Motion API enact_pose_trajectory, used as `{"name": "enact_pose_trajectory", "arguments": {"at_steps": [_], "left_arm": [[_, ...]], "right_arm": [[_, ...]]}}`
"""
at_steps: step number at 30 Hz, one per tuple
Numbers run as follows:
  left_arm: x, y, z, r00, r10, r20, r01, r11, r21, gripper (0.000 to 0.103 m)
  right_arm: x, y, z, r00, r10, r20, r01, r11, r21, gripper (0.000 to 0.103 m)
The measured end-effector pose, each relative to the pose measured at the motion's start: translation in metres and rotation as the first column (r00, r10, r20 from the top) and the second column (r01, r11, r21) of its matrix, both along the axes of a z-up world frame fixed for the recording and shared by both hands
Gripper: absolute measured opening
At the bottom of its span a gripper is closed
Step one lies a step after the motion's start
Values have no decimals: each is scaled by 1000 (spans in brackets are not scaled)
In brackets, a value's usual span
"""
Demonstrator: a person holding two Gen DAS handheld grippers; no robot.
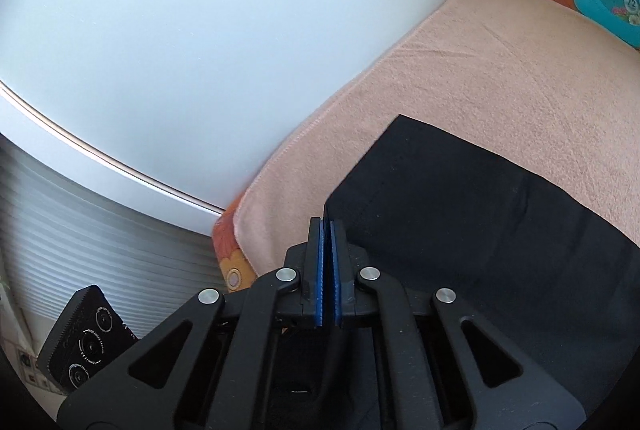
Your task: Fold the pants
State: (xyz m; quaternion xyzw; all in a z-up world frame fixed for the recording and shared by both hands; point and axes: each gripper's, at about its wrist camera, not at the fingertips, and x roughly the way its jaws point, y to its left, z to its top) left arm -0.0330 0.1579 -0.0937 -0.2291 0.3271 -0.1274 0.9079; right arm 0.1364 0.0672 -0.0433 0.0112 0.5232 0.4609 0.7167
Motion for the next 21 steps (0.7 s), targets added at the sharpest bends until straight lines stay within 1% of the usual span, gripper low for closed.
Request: {"name": "enact_pose_trajectory", "arguments": {"at_steps": [2, 4, 6, 8, 11, 12, 13, 14, 15, 16, 18, 20, 21], "left_arm": [[3, 0, -7, 999, -5, -32, 6, 1000, 21, 6], [8, -2, -16, 998, -1, -67, 3, 1000, 21, 6], [10, -1, -22, 997, 3, -83, -2, 1000, 16, 6], [10, -3, -22, 996, 1, -88, 0, 1000, 10, 6], [5, -3, -20, 996, -4, -84, 5, 1000, 10, 6], [7, -3, -20, 997, -5, -81, 5, 1000, 7, 6], [15, 1, -23, 997, -3, -81, 3, 1000, 0, 6], [15, 2, -23, 997, 1, -81, -2, 1000, -11, 6], [14, 3, -26, 997, 3, -82, -5, 1000, -21, 6], [14, 2, -28, 997, 5, -82, -8, 1000, -30, 6], [13, 0, -26, 997, 6, -82, -9, 999, -35, 6], [10, 1, -22, 997, 7, -81, -10, 999, -32, 6], [10, 2, -20, 997, 8, -80, -11, 999, -35, 6]], "right_arm": [[-1, 14, -5, 999, 26, -21, -26, 1000, -5, 2], [-6, 24, -8, 997, 66, -28, -66, 998, -11, 2], [-9, 19, -2, 997, 73, -17, -73, 997, 7, 2], [-10, 4, 11, 998, 67, 6, -67, 997, 24, 2], [-11, -44, 35, 996, 17, 85, -20, 999, 35, 6], [-8, -62, 41, 995, -7, 102, 2, 999, 42, 11], [-8, -80, 46, 993, -31, 111, 26, 998, 51, 21], [-7, -99, 49, 991, -56, 119, 50, 997, 55, 27], [-5, -115, 51, 988, -82, 133, 76, 996, 47, 39], [-2, -129, 50, 983, -109, 151, 106, 994, 27, 45], [-3, -160, 44, 968, -153, 197, 166, 985, -54, 45], [-1, -188, 31, 949, -196, 249, 235, 962, -142, 45], [1, -204, 23, 942, -212, 260, 262, 949, -176, 45]]}}
